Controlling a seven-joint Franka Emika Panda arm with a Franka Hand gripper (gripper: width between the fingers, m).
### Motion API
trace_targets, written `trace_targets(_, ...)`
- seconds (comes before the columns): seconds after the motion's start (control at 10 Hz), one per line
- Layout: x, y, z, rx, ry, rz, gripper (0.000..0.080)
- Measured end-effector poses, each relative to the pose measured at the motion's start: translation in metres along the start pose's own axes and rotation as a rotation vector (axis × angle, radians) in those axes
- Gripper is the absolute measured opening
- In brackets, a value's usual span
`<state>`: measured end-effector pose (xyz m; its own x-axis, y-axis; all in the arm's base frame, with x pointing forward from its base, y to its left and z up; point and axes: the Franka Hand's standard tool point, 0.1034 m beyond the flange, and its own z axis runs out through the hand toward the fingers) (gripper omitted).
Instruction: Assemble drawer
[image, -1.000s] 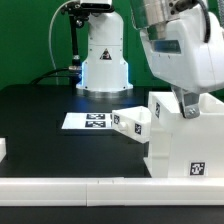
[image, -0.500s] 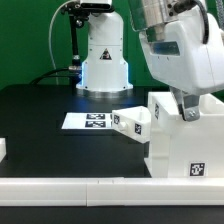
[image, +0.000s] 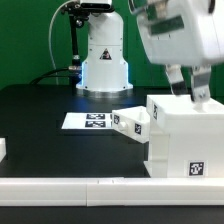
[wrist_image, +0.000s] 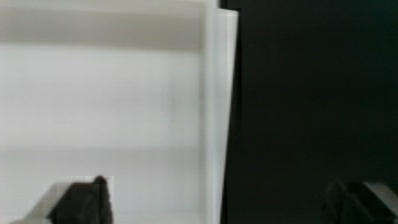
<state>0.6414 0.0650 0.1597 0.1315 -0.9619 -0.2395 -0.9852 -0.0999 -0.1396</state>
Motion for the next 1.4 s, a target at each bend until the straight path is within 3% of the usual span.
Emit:
trace_targets(0.2, -0.011, 0.023, -0.020, -0.011, 0.000, -0.013, 0.0644)
trace_targets(0.6, -0.014, 0.027, -0.014, -0.019, 0.007, -0.091, 0.0649)
trace_targets(0.8, -0.042, 0.060, -0.008, -0.047, 0.013, -0.254, 0.0649)
trace_targets(1.0, -0.076, 0.095, 0.005, -0.105, 0.025, -0.331, 0.0649)
trace_targets(1.2, -0.067, 0.088, 0.002, -0.098, 0.017, -0.512, 0.0649)
trace_targets(1.4, -0.070, 0.089, 0.004, -0.102, 0.008, -0.657, 0.0649)
